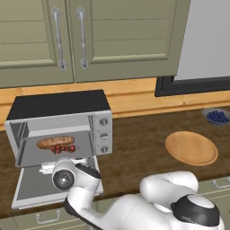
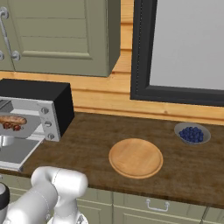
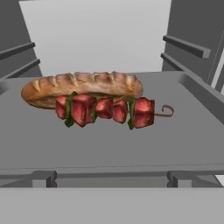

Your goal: Pick up the kebab skewer and baguette bread, and place them inside the toaster oven. Close the toaster oven door and start by setting the timer.

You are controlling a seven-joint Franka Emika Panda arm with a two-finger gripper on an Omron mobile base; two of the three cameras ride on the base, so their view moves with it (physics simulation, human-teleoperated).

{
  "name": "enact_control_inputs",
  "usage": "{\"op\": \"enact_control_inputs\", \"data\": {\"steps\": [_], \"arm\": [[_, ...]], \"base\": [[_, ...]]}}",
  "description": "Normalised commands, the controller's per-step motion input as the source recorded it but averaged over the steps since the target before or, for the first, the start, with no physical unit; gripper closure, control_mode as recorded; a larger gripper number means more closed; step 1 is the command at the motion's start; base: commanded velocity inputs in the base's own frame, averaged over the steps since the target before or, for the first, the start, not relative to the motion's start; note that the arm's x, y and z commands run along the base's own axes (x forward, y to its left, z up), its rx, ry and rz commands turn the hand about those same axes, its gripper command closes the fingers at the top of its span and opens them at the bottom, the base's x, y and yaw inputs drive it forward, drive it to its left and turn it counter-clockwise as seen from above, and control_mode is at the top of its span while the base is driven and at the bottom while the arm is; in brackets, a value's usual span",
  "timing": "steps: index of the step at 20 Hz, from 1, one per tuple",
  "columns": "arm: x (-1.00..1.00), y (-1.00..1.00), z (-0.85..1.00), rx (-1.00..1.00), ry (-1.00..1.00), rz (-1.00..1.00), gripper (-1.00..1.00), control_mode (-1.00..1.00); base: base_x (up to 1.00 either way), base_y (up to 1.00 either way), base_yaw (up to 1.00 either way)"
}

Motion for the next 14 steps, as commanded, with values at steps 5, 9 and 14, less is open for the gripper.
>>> {"op": "enact_control_inputs", "data": {"steps": [5, 9, 14], "arm": [[0.08, 0.00, 0.00, 0.00, 0.00, 0.00, -1.00, -1.00], [0.12, 0.00, 0.00, 0.00, 0.00, 0.00, -1.00, -1.00], [0.20, 0.00, 0.00, 0.00, 0.00, 0.00, -1.00, -1.00]], "base": [[0.00, 0.00, 0.00], [0.00, 0.00, 0.00], [0.00, 0.00, 0.00]]}}
